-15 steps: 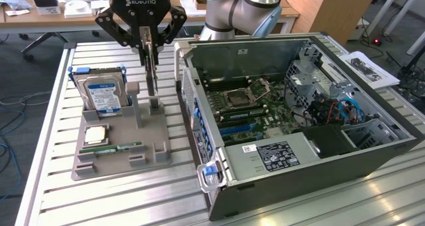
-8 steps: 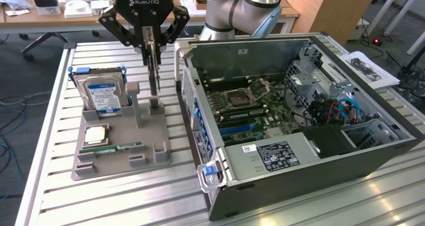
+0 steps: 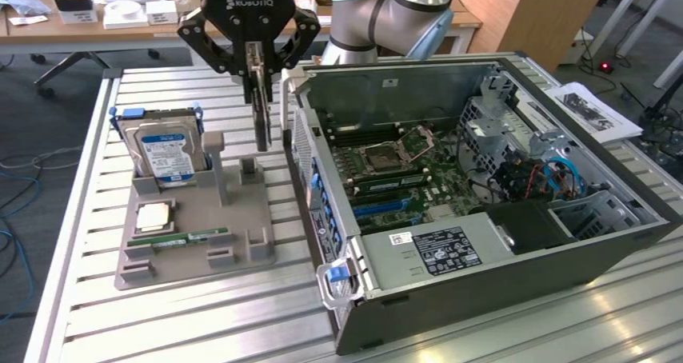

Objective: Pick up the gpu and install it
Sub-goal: 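Pick up the gpu and move the gpu toward the slot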

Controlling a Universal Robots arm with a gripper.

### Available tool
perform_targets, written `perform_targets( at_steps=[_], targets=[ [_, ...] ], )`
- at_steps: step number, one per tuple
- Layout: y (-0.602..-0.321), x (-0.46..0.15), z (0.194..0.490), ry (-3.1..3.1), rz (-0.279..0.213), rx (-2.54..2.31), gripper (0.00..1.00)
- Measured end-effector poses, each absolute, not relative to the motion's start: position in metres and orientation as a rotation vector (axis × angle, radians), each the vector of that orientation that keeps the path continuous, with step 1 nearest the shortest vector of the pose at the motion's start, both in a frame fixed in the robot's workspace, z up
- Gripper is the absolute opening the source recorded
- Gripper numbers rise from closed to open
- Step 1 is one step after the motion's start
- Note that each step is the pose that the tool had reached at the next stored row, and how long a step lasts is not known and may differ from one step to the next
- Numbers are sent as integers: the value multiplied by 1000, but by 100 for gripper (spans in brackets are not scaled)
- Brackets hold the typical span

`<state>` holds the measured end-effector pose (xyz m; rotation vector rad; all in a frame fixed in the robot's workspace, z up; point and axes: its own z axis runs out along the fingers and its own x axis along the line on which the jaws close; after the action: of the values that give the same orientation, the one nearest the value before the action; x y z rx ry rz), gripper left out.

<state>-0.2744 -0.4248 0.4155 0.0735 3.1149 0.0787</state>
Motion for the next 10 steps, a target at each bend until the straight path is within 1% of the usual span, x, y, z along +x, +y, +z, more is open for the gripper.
perform_targets(
  at_steps=[10],
  targets=[
    [-425, -245, 416, 3115, 84, 73, 27]
  ],
)
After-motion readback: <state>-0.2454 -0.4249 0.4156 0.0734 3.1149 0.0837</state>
